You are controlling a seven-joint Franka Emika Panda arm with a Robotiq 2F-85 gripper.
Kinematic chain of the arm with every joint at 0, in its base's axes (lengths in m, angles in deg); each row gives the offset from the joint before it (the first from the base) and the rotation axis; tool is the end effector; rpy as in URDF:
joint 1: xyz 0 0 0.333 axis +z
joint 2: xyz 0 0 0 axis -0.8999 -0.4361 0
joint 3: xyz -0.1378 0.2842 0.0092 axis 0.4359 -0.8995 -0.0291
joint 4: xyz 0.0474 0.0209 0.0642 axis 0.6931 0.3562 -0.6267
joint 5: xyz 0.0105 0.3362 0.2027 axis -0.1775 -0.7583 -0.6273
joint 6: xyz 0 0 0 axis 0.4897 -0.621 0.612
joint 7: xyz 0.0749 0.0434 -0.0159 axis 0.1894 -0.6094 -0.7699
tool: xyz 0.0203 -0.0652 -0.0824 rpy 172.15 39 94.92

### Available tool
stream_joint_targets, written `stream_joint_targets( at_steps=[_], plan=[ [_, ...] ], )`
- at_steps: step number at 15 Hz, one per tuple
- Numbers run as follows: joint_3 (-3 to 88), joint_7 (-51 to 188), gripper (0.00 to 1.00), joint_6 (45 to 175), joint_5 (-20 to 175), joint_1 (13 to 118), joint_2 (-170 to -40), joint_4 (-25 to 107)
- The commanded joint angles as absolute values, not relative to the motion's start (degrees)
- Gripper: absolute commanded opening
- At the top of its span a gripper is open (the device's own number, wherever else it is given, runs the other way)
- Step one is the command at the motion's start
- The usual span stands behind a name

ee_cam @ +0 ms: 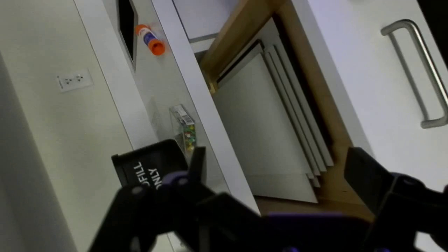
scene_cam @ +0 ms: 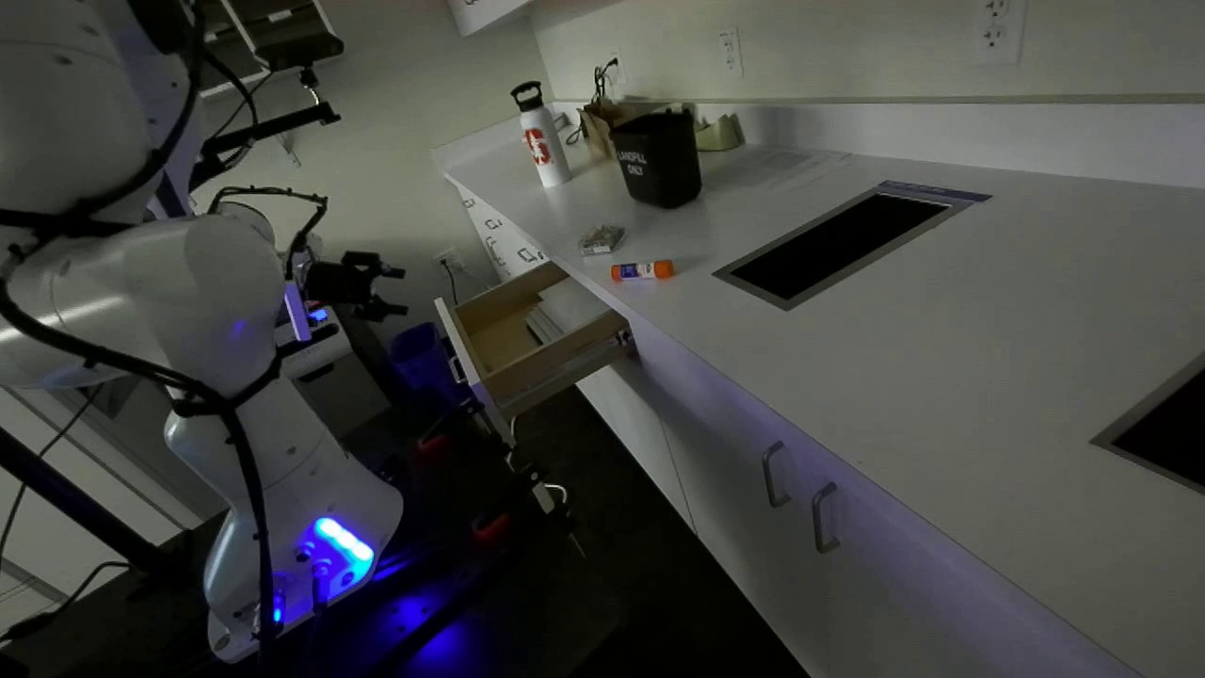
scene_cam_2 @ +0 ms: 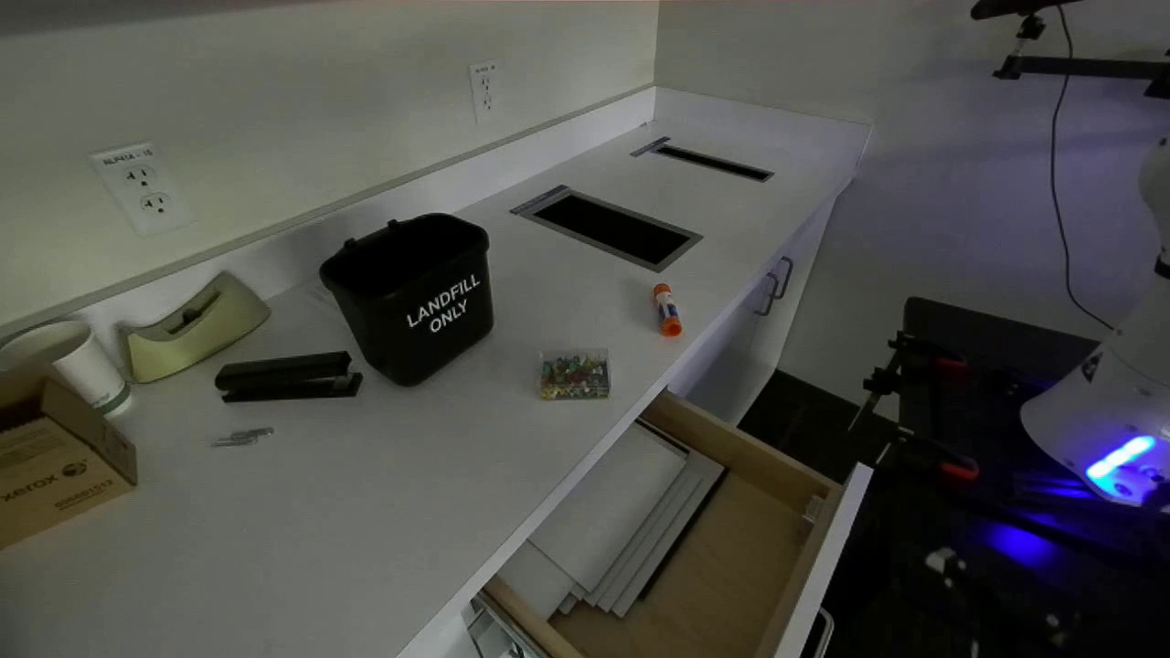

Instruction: Open the first drawer from the right on the cabinet

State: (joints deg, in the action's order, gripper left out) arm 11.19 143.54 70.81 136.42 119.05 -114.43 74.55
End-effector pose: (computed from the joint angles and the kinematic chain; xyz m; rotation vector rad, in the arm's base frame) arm 0.1380 0.4598 0.1790 2.0123 0.7944 0.7126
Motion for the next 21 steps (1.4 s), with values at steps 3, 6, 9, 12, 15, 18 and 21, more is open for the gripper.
stream_joint_targets(
  at_steps=[3, 6, 9, 12, 15, 18, 21],
  plan=[
    [7.12, 144.05, 1.00, 74.29, 125.50, 111.36, -94.22, 88.48],
    [8.12, 142.69, 1.00, 73.98, 118.77, 111.19, -85.10, 92.51],
    [9.08, 140.75, 1.00, 73.04, 113.25, 111.21, -76.16, 96.18],
    [10.56, 138.08, 1.00, 72.58, 109.29, 111.52, -66.83, 100.44],
    [15.91, 134.02, 1.00, 70.50, 108.30, 114.85, -57.55, 104.95],
    [13.34, 135.15, 1.00, 71.41, 108.78, 111.71, -60.65, 102.96],
    [13.58, 134.41, 1.00, 71.45, 108.56, 112.26, -58.11, 104.44]
  ],
)
